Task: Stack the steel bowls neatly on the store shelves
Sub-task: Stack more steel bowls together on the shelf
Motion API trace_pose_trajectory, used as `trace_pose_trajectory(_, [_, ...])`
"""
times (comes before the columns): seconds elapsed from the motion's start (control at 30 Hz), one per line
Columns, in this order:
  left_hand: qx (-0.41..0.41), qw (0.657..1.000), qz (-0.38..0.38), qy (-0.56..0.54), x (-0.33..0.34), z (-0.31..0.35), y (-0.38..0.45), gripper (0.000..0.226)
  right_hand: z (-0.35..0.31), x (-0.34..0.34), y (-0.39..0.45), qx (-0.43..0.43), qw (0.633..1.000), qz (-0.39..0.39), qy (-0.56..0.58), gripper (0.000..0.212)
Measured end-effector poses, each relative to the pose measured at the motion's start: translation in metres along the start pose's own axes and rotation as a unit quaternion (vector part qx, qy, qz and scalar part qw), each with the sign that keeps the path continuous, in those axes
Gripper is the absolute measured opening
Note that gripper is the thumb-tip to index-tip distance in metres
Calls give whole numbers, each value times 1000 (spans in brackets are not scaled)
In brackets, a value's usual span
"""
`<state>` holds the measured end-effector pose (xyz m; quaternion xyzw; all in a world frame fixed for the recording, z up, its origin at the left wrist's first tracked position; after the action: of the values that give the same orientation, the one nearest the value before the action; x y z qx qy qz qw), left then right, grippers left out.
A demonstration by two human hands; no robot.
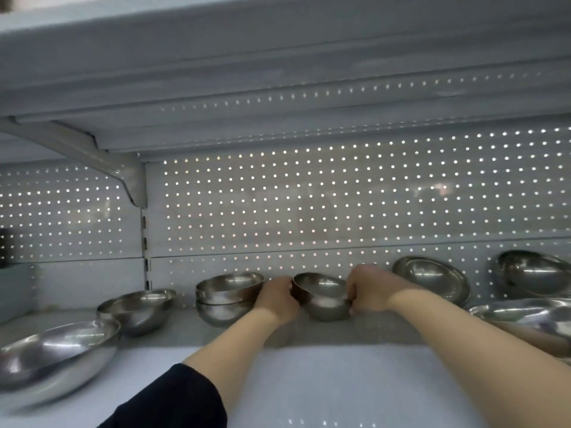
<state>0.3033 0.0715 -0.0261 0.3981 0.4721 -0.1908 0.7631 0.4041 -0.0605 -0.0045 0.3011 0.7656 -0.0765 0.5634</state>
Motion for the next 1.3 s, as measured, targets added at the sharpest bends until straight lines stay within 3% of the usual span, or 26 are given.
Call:
trace_pose_trajectory(0.1, [-40, 998, -41, -23, -20, -3, -10, 27, -20, -17, -13, -28, 999, -28, 7, 8])
trace_pose_trajectory(0.17, [-51, 997, -52, -8, -40, -4, -20, 25, -38, -29, -24, -46, 998, -42, 16, 17])
trace_pose_trajectory(0.27, [-57, 998, -19, -21, -76, -13, -52, 22, -68, -46, -48, -82, 996, -30, -11, 11])
trace_pose_trajectory(0.43, [-64, 977, 56, -193, -121, -59, -137, 21, -142, -43, -104, -231, 972, 41, -8, 9])
trace_pose_trajectory(0.57, [-106, 978, 66, -166, -123, -94, -172, 28, -190, -13, -128, -286, 955, 60, -45, 8])
trace_pose_trajectory(0.67, [-129, 982, 49, -132, -120, -115, -177, 22, -205, 10, -131, -291, 947, 78, -108, 8])
trace_pose_trajectory(0.8, [-143, 981, 40, -127, -114, -134, -174, 34, -214, 30, -127, -286, 947, 49, -138, 17])
trace_pose_trajectory(1.0, [-143, 983, 27, -115, -103, -146, -173, 24, -215, 40, -128, -257, 962, 48, -82, 19])
trace_pose_trajectory(1.07, [-149, 986, 75, -13, -109, -148, -180, 20, -215, 47, -132, -254, 963, 48, -70, 17])
trace_pose_trajectory(1.13, [-153, 970, 168, 86, -116, -149, -189, 19, -214, 48, -137, -258, 964, 36, -56, 14])
trace_pose_trajectory(1.2, [-126, 963, 223, 80, -119, -140, -196, 38, -207, 36, -147, -261, 964, 36, -25, 20])
trace_pose_trajectory(1.3, [-41, 977, 208, 7, -123, -95, -200, 57, -182, -10, -168, -260, 962, 85, 10, 30])
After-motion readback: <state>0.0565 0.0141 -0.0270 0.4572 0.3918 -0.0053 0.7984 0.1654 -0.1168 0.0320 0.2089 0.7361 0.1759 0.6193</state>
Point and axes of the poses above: each hand's wrist, its own y-axis towards the middle knuckle, its own x-axis out of the palm, z = x × y, the point moved 5 cm from there along y, towards the middle knuckle, and after that the axes turned 13 degrees about y, right-handed, at the moved point
